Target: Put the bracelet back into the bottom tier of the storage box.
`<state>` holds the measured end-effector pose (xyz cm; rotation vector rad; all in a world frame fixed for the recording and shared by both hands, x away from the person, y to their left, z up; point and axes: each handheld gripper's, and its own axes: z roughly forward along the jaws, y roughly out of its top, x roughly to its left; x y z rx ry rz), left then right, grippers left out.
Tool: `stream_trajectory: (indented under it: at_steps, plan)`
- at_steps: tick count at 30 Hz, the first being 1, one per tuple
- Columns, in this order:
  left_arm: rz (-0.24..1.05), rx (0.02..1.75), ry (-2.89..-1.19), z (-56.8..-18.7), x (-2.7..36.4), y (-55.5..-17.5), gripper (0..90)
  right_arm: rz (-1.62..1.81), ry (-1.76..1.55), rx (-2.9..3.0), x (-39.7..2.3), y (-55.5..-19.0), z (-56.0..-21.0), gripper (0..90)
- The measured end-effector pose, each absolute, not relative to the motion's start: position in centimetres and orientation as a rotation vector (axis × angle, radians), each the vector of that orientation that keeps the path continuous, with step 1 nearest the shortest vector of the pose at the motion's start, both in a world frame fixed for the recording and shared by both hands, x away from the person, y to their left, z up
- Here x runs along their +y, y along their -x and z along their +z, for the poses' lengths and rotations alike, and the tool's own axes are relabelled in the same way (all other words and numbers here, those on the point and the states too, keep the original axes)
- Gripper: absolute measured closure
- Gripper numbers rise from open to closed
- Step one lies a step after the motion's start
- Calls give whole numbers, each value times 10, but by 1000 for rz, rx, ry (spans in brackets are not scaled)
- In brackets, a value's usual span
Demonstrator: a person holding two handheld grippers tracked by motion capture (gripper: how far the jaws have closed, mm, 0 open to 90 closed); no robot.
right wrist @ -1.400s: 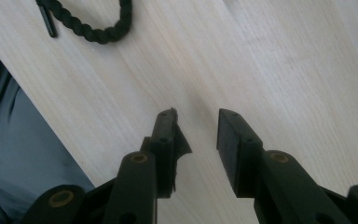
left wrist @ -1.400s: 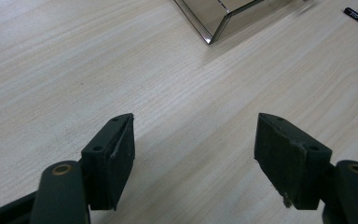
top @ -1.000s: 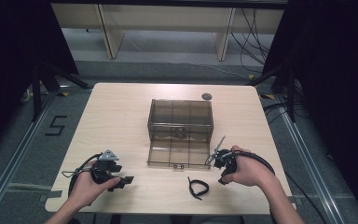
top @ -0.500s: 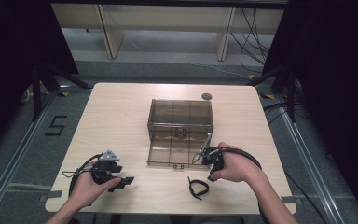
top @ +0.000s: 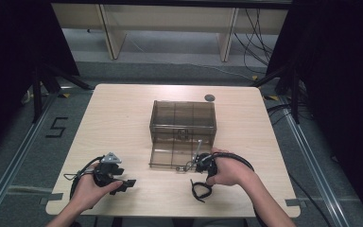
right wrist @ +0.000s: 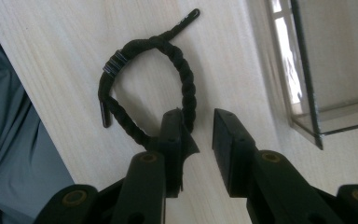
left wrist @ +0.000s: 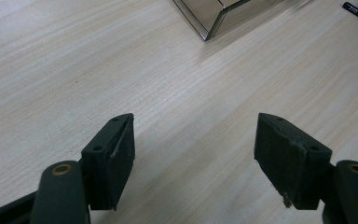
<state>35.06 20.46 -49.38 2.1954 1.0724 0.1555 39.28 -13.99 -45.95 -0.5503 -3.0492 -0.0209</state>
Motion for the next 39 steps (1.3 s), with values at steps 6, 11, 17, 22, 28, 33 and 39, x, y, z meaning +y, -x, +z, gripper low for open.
stream_trajectory:
  at_steps: [6, 11, 17, 22, 28, 33, 39]
  plan:
    - [154, 1071, -2203, -493, 204, -351, 289, 4, 590, -3027, -139, -392, -463, 746]
    - [154, 1071, -2203, -493, 204, -351, 289, -5, 556, -3032, -136, -390, -462, 745]
    - [155, 1063, -2201, -493, 204, -350, 289, 14, 552, -3043, -133, -390, -466, 748]
    - [151, 1070, -2202, -493, 204, -350, 289, 0, 548, -3008, -133, -390, -473, 807]
    - [152, 1068, -2198, -493, 204, -350, 289, 7, 556, -3008, -134, -391, -472, 841]
    - [153, 1061, -2205, -493, 204, -350, 289, 9, 570, -3018, -136, -391, -464, 847]
    - [156, 1063, -2201, -493, 204, -350, 289, 12, 560, -3034, -140, -394, -458, 849]
